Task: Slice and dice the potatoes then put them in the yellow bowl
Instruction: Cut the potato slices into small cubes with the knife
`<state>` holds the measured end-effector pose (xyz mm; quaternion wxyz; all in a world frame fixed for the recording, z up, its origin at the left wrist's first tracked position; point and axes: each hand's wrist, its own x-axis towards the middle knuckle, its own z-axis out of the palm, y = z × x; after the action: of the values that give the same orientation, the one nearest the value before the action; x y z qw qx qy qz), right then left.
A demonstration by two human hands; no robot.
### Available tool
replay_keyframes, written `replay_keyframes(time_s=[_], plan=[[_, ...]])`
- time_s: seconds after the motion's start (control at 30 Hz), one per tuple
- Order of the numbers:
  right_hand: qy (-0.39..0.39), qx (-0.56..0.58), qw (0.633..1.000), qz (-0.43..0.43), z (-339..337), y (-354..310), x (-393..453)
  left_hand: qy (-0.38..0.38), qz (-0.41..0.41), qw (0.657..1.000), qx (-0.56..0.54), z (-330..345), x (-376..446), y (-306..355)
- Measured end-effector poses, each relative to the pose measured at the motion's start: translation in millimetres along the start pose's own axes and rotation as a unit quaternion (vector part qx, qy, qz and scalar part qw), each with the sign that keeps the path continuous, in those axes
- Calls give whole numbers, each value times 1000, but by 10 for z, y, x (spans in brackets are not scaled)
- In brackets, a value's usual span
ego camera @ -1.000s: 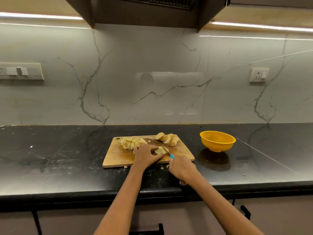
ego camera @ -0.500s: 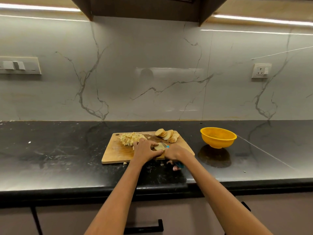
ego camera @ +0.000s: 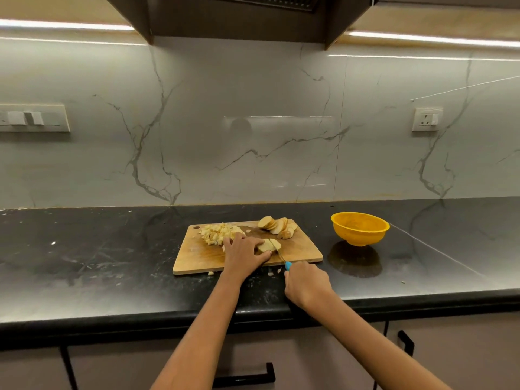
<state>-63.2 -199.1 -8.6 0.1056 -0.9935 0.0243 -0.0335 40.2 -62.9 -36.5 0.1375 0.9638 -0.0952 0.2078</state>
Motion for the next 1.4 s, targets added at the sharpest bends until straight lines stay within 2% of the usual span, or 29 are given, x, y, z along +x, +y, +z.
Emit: replay_keyframes(time_s=[0.23, 0.3, 0.4, 0.77, 0.83, 0.93, 1.0, 1.13, 1.3, 1.4], plan=[[36, 87, 995, 25, -10, -14, 40, 6, -18, 998, -52, -34, -9, -3], [4, 133, 991, 18, 7, -45, 171, 4, -22, 998, -61, -36, -17, -3], [-32, 133, 991, 6, 48, -81, 374, 6, -23, 998, -64, -29, -17, -16], [-65, 127, 990, 16, 7, -93, 376, -3, -26, 996, -81, -10, 26, -49], [-99, 142, 985, 18, -90, -152, 392, -4, -22, 996, -84, -14, 41, -57], [-172, 178, 967, 67, -216, -273, 527, -4, -21, 996, -85, 3, 71, -78], [-182, 170, 966, 73, -238, -323, 577, 1, -24, 997, -79, 18, 70, -76], [-153, 98, 983, 30, -174, -255, 455, 11, -29, 997, -74, 26, 54, -70], [-29, -51, 998, -36, -10, -128, 73, 15, -31, 997, -63, 19, 28, -51], [2, -43, 999, -27, 18, -79, 6, 11, -34, 997, -68, 29, -2, -55]])
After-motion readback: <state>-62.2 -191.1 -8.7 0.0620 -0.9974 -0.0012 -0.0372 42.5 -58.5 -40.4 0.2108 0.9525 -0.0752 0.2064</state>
